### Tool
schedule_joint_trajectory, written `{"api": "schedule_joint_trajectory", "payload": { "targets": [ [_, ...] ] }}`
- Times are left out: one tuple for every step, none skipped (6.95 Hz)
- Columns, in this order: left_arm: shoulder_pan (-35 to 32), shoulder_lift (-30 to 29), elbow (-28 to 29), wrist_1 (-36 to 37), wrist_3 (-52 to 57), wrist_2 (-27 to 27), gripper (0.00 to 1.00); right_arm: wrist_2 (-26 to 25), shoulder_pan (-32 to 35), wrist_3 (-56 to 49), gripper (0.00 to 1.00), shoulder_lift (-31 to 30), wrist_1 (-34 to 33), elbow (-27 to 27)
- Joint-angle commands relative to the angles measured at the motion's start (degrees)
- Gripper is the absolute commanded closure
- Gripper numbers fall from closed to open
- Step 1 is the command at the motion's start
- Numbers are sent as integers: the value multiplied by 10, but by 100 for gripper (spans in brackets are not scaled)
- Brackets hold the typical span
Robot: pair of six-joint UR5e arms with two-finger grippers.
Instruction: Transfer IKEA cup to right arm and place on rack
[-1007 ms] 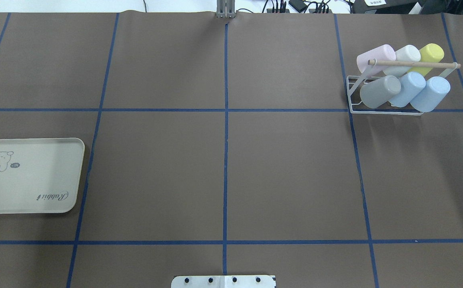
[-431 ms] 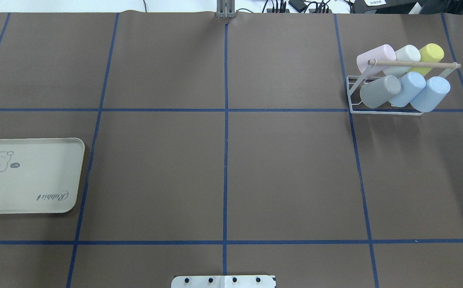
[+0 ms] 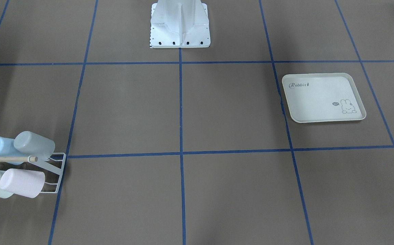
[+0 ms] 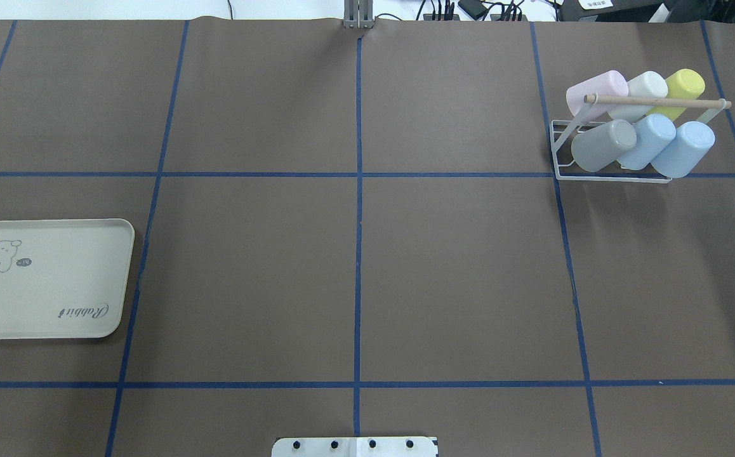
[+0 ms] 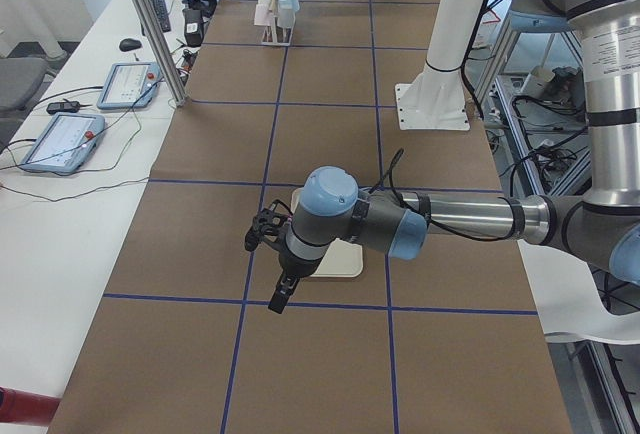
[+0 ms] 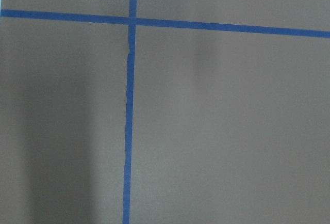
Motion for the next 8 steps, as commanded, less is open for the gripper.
{"api": "schedule_joint_trajectory", "payload": {
  "targets": [
    [1, 3, 22, 8, -5, -2, 0, 2, 0, 0, 1, -1, 0, 0],
    [0, 25, 24, 10, -4, -5, 0, 2, 0, 0, 1, -1, 0, 0],
    [1, 26, 41, 30, -5, -6, 0, 3, 0, 0, 1, -1, -1, 0],
    [1, 22, 37, 109, -4, -26, 0, 3, 0, 0, 1, -1, 0, 0],
    [1, 20, 17, 184, -3, -64, 0, 3, 0, -1, 1, 0, 0, 0],
    [1, 20, 22, 187, -1, -79, 0, 3, 0, 0, 1, 0, 0, 1],
    [2, 19, 22, 160, 0, -77, 0, 4, 0, 0, 1, 0, 0, 1],
    [2, 19, 26, 114, -1, -73, 0, 4, 0, 0, 0, 0, 0, 1]
  ]
}}
